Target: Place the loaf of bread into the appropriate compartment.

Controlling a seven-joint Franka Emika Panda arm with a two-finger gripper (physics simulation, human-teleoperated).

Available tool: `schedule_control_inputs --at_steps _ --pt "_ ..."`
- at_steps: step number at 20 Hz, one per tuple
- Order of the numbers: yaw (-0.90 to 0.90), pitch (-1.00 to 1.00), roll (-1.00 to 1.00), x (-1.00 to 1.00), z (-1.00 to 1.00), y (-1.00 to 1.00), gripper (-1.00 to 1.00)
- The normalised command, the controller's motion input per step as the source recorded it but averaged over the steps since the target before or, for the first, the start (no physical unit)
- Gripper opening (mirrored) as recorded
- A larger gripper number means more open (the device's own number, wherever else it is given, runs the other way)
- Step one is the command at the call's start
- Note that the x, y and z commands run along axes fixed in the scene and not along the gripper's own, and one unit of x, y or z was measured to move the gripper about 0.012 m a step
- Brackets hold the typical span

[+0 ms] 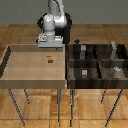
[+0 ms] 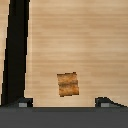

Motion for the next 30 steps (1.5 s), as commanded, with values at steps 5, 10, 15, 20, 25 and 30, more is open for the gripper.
schedule_control_inputs --at_steps 5,10,15,20,25,30 --pt "0.0 0.0 0.0 0.0 -0.2 0.0 1.0" --pt "0.0 0.0 0.0 0.0 -0.2 -0.2 1.0" --pt "0.0 0.0 0.0 0.2 0.0 0.0 1.0" --pt "0.0 0.0 0.0 0.2 -0.2 0.0 1.0" --pt "0.0 0.0 0.0 0.0 -0.6 0.0 1.0" --pt "0.0 0.0 0.0 0.0 -0.2 0.0 -1.0"
